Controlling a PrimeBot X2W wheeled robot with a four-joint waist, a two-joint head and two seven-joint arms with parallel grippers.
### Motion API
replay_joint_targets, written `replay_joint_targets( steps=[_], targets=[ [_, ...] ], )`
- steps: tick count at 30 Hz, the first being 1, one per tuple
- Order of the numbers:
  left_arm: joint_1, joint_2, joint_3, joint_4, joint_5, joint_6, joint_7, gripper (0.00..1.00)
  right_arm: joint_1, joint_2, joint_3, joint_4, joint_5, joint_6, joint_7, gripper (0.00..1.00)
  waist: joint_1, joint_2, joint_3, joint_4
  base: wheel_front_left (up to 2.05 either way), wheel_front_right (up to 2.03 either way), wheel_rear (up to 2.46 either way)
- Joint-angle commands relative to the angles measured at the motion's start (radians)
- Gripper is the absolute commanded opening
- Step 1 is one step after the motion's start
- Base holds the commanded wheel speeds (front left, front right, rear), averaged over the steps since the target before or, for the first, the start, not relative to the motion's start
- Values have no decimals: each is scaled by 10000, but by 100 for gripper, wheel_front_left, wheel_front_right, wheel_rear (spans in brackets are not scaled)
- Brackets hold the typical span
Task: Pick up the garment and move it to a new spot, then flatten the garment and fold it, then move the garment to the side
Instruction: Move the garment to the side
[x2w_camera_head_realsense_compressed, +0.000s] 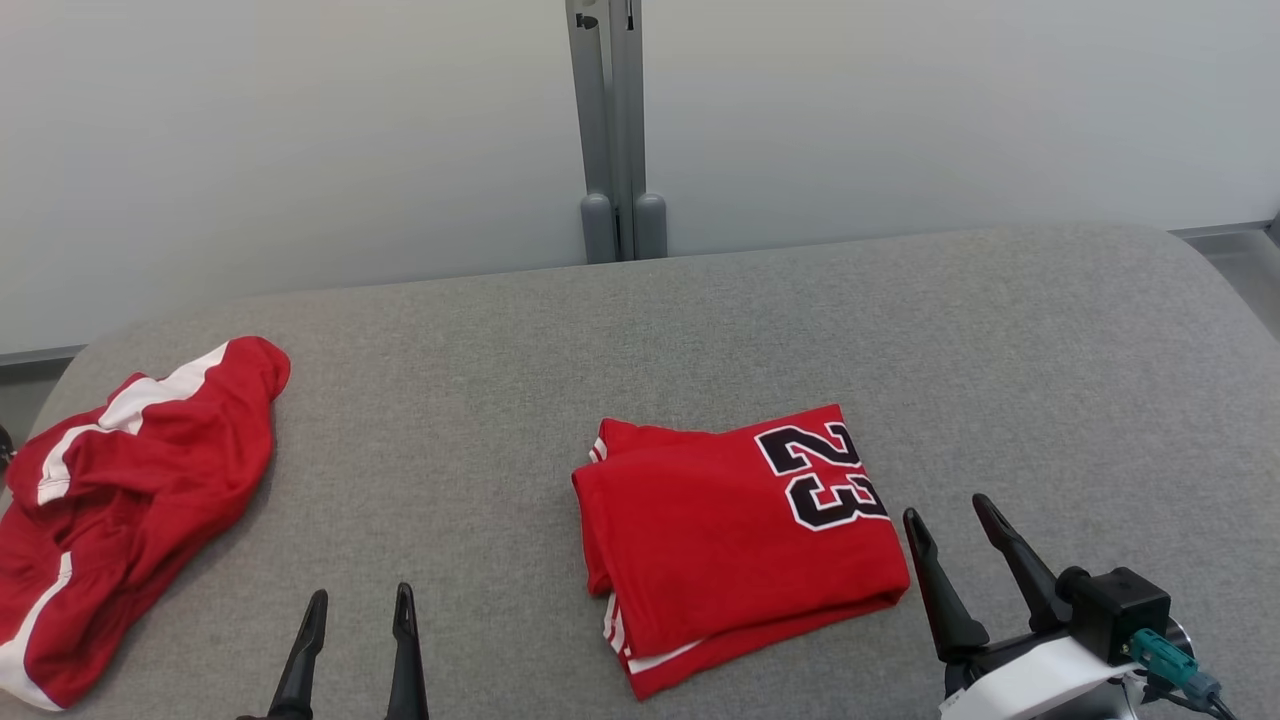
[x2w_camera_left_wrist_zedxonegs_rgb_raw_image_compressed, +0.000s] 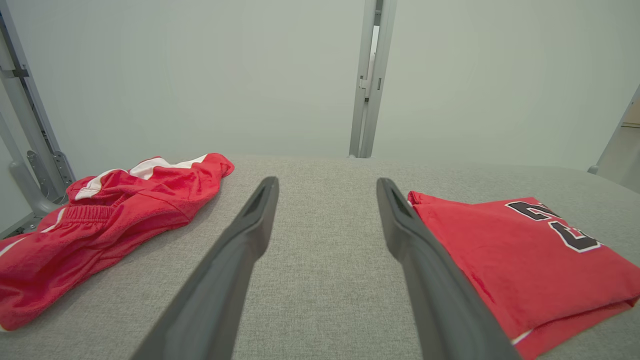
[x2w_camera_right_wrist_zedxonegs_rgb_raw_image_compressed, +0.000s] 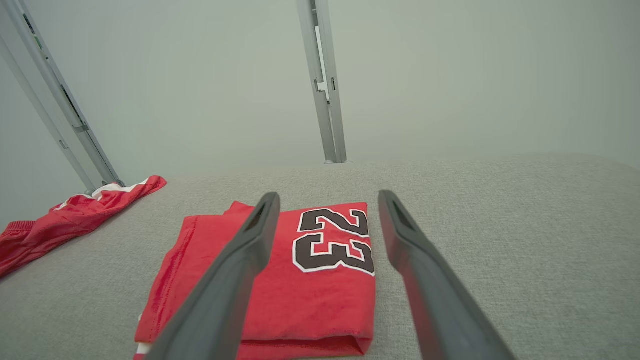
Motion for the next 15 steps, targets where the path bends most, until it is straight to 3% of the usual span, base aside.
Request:
replay_joint_targets(
  steps=[1, 15],
  targets=[
    [0, 13, 5, 1, 2, -11, -32, 100, 77, -7, -21, -36, 47, -13, -29, 100, -1, 0, 15, 15, 0, 0, 0],
    [-164, 13, 7, 22, 111, -138, -32, 100, -88, 2, -65, 45, -8, -13, -30, 100, -1, 0, 219, 214, 0, 0, 0]
  ],
)
